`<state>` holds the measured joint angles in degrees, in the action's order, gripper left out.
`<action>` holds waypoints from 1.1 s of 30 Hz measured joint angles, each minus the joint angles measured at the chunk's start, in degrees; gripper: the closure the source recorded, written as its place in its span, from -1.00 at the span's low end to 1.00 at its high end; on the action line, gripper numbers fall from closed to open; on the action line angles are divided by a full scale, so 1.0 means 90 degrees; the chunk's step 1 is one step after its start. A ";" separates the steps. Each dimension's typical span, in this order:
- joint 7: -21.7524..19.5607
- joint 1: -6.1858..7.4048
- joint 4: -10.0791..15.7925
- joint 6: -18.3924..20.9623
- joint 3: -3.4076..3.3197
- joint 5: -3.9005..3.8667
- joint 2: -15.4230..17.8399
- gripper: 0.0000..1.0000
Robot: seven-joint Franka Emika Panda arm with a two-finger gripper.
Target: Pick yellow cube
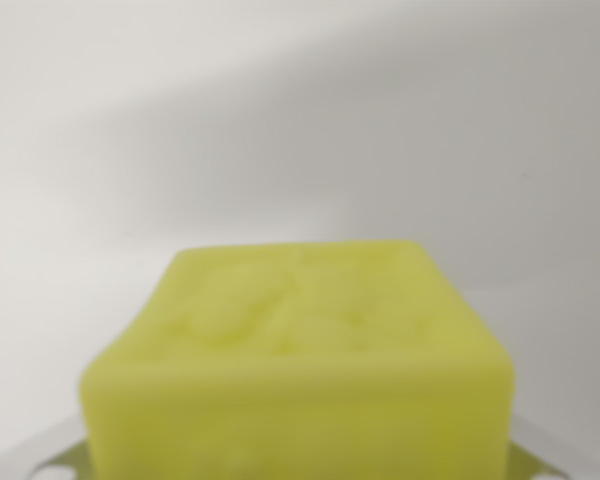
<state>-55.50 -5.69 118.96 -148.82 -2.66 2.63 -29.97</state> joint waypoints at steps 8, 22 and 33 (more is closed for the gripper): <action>-0.0026 -0.0005 0.0045 0.0236 0.0000 -0.0038 0.0279 1.00; -0.0063 -0.0013 0.0072 0.0671 0.0001 -0.0093 0.0742 1.00; -0.0087 -0.0017 0.0055 0.1032 0.0001 -0.0128 0.1082 1.00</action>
<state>-56.28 -5.84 119.46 -139.53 -2.65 1.47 -20.23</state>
